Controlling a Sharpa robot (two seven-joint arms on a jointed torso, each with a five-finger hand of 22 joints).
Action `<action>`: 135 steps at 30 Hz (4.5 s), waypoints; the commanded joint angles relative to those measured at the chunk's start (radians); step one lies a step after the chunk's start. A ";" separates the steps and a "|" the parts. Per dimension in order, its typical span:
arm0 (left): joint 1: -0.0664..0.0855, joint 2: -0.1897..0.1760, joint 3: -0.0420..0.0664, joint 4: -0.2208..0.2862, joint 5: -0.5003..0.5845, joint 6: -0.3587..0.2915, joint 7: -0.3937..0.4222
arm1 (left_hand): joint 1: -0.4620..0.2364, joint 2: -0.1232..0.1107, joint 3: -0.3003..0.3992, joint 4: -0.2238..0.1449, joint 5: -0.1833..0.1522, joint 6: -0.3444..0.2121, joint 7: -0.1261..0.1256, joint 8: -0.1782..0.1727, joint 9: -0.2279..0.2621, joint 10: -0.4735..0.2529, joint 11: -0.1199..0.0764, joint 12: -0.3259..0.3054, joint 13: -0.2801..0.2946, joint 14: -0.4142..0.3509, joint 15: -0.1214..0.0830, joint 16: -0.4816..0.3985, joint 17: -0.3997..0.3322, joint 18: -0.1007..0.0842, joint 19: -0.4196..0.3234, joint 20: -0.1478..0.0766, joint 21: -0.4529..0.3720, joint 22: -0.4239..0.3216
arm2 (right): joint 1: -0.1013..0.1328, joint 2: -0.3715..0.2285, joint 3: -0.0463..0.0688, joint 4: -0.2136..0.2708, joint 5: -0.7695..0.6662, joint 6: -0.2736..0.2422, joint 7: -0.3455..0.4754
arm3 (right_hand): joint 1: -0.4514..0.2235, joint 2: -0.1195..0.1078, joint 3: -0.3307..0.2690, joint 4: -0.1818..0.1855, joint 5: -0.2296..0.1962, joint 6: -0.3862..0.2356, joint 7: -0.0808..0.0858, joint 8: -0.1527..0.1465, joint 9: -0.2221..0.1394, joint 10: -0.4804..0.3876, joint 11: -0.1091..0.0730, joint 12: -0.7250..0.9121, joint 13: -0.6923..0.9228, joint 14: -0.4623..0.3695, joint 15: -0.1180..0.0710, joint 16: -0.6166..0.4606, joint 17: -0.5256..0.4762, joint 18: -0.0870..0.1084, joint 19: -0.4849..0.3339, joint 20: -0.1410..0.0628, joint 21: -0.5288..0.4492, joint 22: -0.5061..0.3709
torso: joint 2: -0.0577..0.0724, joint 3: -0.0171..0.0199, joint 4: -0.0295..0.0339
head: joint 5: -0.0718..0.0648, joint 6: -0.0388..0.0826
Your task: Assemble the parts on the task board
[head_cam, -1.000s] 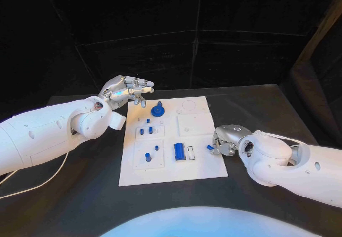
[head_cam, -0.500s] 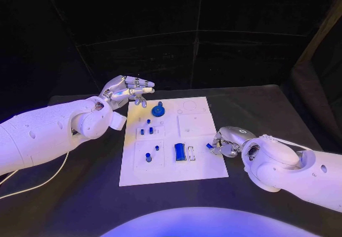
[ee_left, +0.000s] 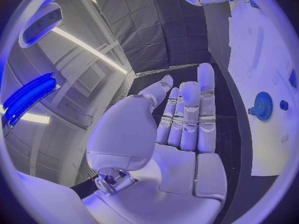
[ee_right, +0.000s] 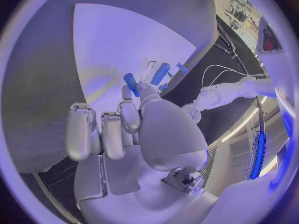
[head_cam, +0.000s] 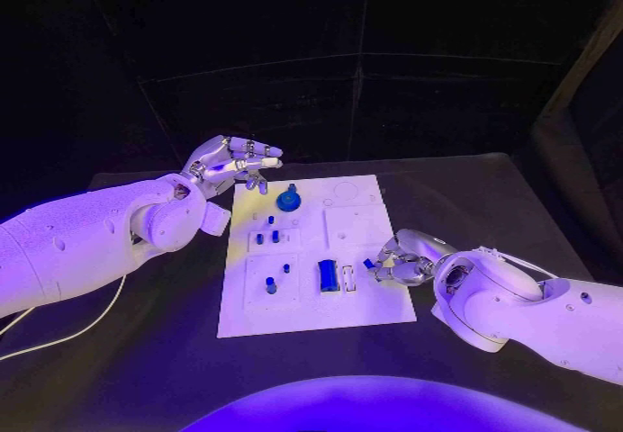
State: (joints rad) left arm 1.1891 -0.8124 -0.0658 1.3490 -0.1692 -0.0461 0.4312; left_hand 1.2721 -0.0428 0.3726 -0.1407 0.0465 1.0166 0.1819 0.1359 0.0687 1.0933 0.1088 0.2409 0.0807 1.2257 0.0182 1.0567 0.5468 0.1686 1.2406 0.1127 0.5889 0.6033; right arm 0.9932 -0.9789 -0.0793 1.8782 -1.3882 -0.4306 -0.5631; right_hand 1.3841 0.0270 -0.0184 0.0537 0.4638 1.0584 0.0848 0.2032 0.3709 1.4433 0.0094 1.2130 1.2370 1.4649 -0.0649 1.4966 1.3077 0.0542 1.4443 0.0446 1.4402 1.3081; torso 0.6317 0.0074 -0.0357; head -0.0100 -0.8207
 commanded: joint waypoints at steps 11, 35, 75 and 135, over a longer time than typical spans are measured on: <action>0.001 0.001 0.001 0.003 0.005 0.004 0.008 | 0.004 0.009 -0.005 0.002 0.004 -0.007 0.000 0.003 0.000 -0.008 -0.002 0.003 0.001 -0.006 0.001 -0.005 0.000 0.013 -0.001 0.003 -0.005 -0.001 | 0.001 0.057 0.000 -0.026 0.185 0.009 0.017 | -0.057 -0.020 0.024 0.032 0.033 0.025 -0.012 -0.013 -0.003 0.021 -0.016 0.037 0.138 0.080 -0.003 0.004 0.134 -0.011 0.005 0.002 0.003 0.117 | 0.001 -0.0004 0.0010 | -0.001 -0.004; 0.002 0.002 0.001 0.003 0.005 0.006 0.006 | 0.005 0.011 -0.005 0.002 0.004 -0.007 0.000 0.004 0.000 -0.008 -0.002 0.006 0.001 -0.006 0.001 -0.004 -0.002 0.014 0.000 0.003 -0.005 -0.002 | 0.001 0.111 0.000 -0.072 0.205 0.048 0.003 | -0.117 -0.037 0.039 0.079 0.014 0.040 -0.016 -0.013 0.001 0.025 -0.018 0.039 0.141 0.080 -0.005 0.004 0.134 -0.010 0.004 0.001 0.001 0.117 | -0.001 -0.0003 -0.0009 | 0.013 -0.006; 0.002 -0.004 0.001 0.005 0.005 0.006 0.000 | 0.005 0.011 -0.005 0.002 0.004 -0.007 0.000 0.004 0.000 -0.008 -0.002 0.006 0.001 -0.006 0.001 -0.004 -0.002 0.014 0.000 0.003 -0.005 -0.002 | 0.001 0.063 0.000 -0.043 0.148 0.105 0.085 | -0.105 -0.052 -0.111 0.134 -0.275 0.018 0.000 -0.029 0.003 -0.001 -0.003 -0.026 0.101 0.075 0.008 -0.013 0.111 -0.004 -0.016 0.012 -0.025 0.095 | 0.000 0.0005 -0.0017 | 0.014 -0.003; -0.002 0.014 -0.002 -0.036 0.152 -0.040 0.028 | -0.024 0.001 -0.077 0.040 0.004 -0.019 0.005 0.015 0.000 -0.031 0.010 0.033 0.000 -0.167 0.022 -0.149 -0.115 0.010 -0.127 0.025 -0.117 -0.064 | 0.115 0.074 0.009 -0.269 1.048 -0.028 0.762 | 0.036 0.067 -0.180 0.071 -0.268 -0.134 0.081 -0.098 -0.033 -0.400 0.072 -0.796 -0.462 -0.218 0.078 -0.857 -0.735 0.125 -0.488 0.074 -0.757 -0.552 | -0.044 -0.0133 -0.0021 | -0.006 0.034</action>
State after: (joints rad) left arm 1.1862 -0.7999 -0.0687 1.3165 -0.0899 -0.0633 0.4327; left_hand 1.2525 -0.0473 0.2991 -0.1004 0.0465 1.0057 0.1856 0.1475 0.0687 1.0678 0.1201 0.2711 0.0807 1.0660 0.0398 0.9147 0.4358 0.1685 1.1200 0.1362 0.4778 0.5417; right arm 1.1055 -0.9086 -0.0712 1.6172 -0.5944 -0.4738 0.0112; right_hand 1.4113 0.0935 -0.1997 0.1300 0.1944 0.9277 0.1610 0.1082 0.3407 1.0567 0.0782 0.4401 0.7967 1.2580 0.0079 0.6743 0.5915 0.1716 0.9659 0.1149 0.7084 0.7737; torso 0.6025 -0.0011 -0.0361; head -0.0144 -0.7892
